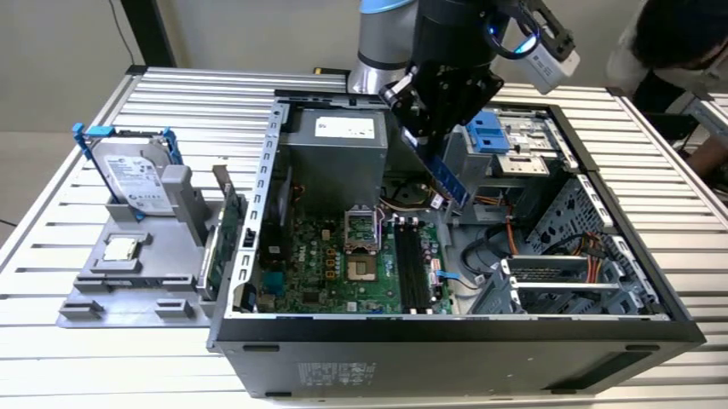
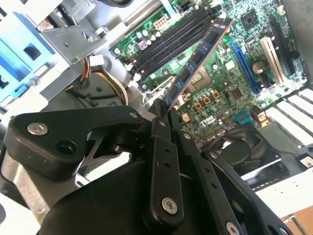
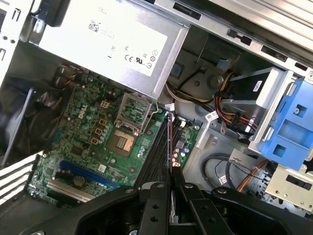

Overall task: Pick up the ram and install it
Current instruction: 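Insert the ram into the slot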

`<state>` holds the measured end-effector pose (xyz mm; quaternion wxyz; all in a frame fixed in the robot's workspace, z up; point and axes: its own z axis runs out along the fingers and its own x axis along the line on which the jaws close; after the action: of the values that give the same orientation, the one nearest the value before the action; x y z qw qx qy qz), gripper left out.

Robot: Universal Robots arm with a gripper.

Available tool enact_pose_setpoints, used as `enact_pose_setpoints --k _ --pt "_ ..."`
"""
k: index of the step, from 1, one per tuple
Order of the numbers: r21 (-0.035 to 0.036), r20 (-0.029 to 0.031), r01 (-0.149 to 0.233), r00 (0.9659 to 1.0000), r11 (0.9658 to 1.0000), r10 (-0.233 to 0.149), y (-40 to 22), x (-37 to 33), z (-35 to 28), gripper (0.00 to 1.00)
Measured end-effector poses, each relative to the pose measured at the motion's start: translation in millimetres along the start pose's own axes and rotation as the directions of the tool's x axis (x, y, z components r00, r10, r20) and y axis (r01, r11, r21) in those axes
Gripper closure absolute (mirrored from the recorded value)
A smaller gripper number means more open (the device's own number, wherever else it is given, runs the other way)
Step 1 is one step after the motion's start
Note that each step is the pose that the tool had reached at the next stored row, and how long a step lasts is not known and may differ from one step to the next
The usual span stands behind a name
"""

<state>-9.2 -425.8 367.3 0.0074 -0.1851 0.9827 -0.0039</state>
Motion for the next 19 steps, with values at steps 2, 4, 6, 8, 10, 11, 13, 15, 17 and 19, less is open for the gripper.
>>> enact_pose_setpoints --k 2,4,6,8,10,11,13,15,17,19 --pt "0.0004 -0.0003 -0.024 0.9997 0.9997 0.024 0.0 0.0 2.5 1.0" --pt "0.0008 -0.0006 -0.044 0.999 0.999 0.044 0.0 0.1 4.1 1.0" --pt "0.0006 -0.0022 -0.065 0.9979 0.9979 0.065 0.1 0.1 5.6 1.0" --pt "-0.0013 -0.0096 -0.088 0.9961 0.9961 0.088 0.1 0.1 7.6 1.0" --pt "-0.0061 -0.028 -0.11 0.9936 0.9939 0.109 -0.1 0.2 10.1 1.0" --pt "-0.0064 -0.0299 -0.112 0.9933 0.9937 0.112 -0.2 -0.1 10.2 1.0" --pt "-0.0073 -0.0297 -0.114 0.9931 0.9934 0.114 -1.2 -2.6 10.4 1.0" --pt "-0.0094 -0.029 -0.115 0.9929 0.9933 0.115 -2.5 -5.7 10.5 1.0" --pt "-0.0108 -0.0286 -0.117 0.9927 0.9931 0.117 -3.6 -8.5 10.6 1.0" --pt "-0.011 -0.0286 -0.124 0.9919 0.9922 0.124 -4.1 -9.4 10.8 1.0"
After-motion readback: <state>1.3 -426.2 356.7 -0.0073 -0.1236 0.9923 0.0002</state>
